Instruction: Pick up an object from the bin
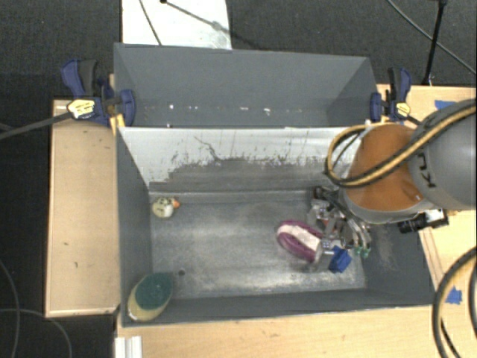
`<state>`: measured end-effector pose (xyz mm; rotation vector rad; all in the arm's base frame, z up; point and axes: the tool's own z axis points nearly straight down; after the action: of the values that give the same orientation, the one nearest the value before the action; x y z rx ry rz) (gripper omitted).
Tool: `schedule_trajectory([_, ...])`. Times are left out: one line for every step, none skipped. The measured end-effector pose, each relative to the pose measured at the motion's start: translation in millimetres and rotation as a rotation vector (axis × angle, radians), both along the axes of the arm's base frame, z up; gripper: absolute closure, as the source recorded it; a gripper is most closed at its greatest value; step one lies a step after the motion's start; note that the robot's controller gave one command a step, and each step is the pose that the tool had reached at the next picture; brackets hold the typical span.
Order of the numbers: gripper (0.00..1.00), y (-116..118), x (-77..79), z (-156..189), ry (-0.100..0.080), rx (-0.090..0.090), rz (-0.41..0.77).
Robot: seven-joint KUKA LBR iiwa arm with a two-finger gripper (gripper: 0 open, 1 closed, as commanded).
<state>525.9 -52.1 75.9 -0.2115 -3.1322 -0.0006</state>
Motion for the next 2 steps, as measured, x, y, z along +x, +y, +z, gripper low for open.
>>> schedule_trajectory([0.00, 34, -23.0, -6, -0.002, 0.001, -0.083])
schedule_trajectory([0.00, -2, -31.6, -6, 0.000, -0.002, -0.122])
